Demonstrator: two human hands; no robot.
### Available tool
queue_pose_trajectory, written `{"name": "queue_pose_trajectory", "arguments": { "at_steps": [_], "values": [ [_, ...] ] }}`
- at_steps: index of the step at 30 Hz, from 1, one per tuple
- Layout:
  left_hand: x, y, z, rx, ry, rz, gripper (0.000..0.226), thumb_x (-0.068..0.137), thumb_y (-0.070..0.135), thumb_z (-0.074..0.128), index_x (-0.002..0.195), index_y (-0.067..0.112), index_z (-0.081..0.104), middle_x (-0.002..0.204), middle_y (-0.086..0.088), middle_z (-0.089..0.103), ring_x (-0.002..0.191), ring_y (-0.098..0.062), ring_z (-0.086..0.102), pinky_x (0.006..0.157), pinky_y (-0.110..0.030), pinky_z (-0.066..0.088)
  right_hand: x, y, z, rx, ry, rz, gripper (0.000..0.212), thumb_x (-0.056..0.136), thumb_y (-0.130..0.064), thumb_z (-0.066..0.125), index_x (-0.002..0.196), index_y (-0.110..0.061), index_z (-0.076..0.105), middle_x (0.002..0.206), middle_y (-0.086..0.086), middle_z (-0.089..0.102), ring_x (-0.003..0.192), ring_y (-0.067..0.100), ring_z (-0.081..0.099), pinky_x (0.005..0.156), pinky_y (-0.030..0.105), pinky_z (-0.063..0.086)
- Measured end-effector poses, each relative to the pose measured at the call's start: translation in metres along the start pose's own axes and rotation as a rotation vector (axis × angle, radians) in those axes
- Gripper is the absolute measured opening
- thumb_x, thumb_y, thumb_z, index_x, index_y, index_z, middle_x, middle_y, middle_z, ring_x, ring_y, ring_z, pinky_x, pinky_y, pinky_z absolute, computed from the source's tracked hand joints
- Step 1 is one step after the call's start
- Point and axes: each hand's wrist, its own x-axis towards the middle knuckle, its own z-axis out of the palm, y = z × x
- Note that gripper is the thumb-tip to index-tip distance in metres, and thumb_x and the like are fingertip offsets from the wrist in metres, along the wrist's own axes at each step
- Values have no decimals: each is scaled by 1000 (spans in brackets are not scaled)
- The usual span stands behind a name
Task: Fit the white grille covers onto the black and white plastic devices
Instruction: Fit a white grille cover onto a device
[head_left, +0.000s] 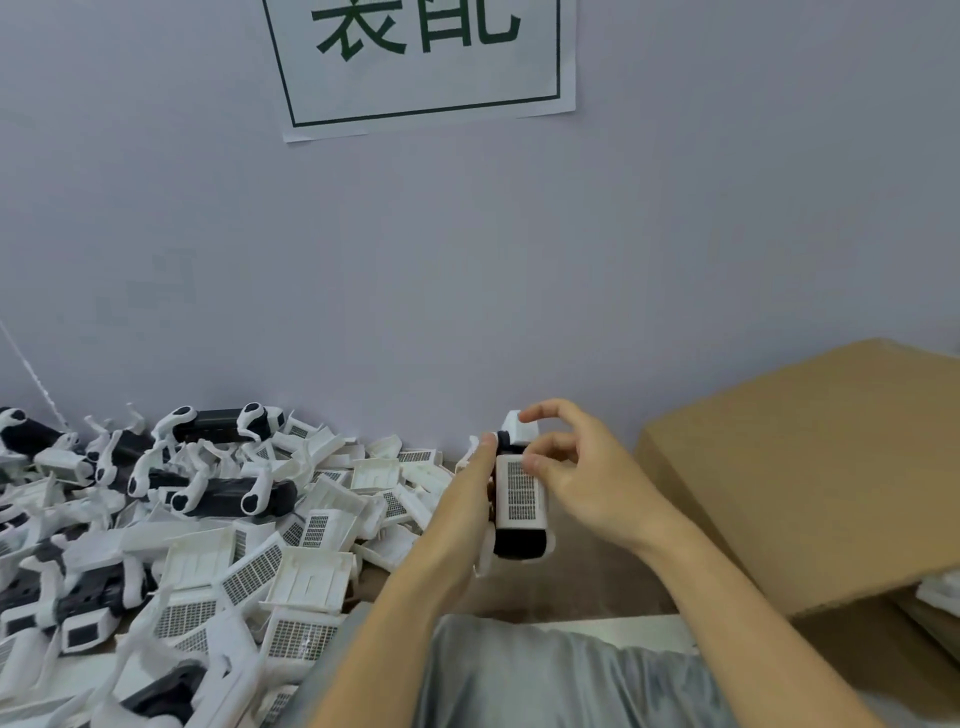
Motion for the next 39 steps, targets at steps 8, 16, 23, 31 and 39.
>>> {"name": "queue_pose_trajectory", "arguments": {
  "at_steps": [8, 16, 23, 31, 39],
  "values": [
    [7, -9, -1, 27, 55, 183, 24, 103, 33, 50, 111, 23, 71, 101, -3, 77, 95, -15, 74, 72, -25, 58, 3, 6, 7, -144, 185, -105, 31, 91, -25, 72, 105, -43, 51, 96, -7, 59, 85, 9, 63, 68, 15, 51],
    [9, -9, -2, 71, 121, 236, 29, 102, 41, 48, 111, 29, 73, 101, 2, 78, 96, -12, 73, 82, -30, 56, 3, 11, 11, -205, 120, 157, 31, 92, -51, 62, 100, -21, 60, 90, -4, 68, 81, 9, 66, 67, 24, 49],
    [7, -6, -1, 172, 185, 296, 36, 106, 38, 40, 108, 22, 72, 99, -1, 77, 96, -15, 73, 94, -46, 55, -1, 15, 20, 269, 36, 143, 15, 98, -29, 63, 94, -21, 75, 89, -9, 78, 86, 2, 73, 70, 14, 53],
    [7, -8, 0, 249, 245, 358, 31, 104, 33, 49, 96, 17, 74, 85, -1, 77, 86, -16, 73, 77, -34, 58, 2, 22, 31, 173, 195, 157, 11, 97, -25, 65, 90, -22, 73, 84, -6, 77, 78, 1, 72, 66, 14, 53],
    [10, -7, -9, -8, 328, 279, 11, 92, 26, 69, 96, 20, 78, 91, -5, 78, 89, -23, 75, 94, -53, 55, 0, 20, 31, -112, 314, 4, 16, 95, -34, 63, 107, -24, 66, 96, -10, 68, 86, 2, 64, 73, 17, 52]
  ]
}}
